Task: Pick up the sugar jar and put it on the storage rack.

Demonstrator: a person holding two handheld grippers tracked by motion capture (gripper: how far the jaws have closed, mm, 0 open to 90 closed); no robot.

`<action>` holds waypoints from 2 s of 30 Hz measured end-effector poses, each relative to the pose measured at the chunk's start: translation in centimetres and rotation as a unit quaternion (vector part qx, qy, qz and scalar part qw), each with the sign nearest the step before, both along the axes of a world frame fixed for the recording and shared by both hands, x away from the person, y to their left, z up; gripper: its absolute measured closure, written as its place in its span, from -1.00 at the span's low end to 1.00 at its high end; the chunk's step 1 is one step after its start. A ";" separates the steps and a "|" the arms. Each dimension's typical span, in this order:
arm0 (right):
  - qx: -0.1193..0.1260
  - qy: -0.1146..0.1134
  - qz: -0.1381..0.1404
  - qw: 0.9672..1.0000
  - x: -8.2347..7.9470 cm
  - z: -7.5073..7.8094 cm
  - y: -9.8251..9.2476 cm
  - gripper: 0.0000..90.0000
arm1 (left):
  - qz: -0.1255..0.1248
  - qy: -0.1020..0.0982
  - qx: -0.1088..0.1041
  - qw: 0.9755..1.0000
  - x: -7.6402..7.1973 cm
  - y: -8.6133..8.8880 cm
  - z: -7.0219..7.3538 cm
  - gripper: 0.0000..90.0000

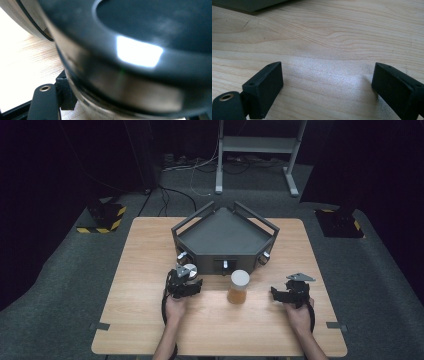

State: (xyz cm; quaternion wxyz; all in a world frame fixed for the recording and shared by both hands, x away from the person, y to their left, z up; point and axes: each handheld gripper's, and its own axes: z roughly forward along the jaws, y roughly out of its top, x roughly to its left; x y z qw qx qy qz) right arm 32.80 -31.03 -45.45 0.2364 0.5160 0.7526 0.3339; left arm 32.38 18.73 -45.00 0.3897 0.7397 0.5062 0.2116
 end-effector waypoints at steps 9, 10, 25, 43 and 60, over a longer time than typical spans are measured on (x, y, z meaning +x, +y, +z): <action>0.000 0.000 0.000 1.000 0.0 0.0 0.0 -0.78 | -0.003 -0.003 0.007 1.000 -0.3 -0.1 0.4 -0.33; 0.000 0.000 0.000 1.000 0.0 0.0 0.0 -0.78 | -0.003 -0.005 0.004 1.000 -0.3 0.0 0.6 -0.32; 0.000 0.000 0.000 1.000 0.0 0.0 0.0 -0.78 | -0.035 -0.016 -0.005 0.999 -1.0 0.5 3.4 -0.32; 0.000 0.000 0.000 1.000 0.0 0.0 0.0 -0.78 | -0.047 -0.014 -0.005 0.999 -0.5 1.6 7.9 -0.31; 0.002 0.001 0.001 1.000 0.1 0.0 -0.1 -0.79 | -0.069 -0.027 0.003 0.997 0.9 0.8 12.8 -0.31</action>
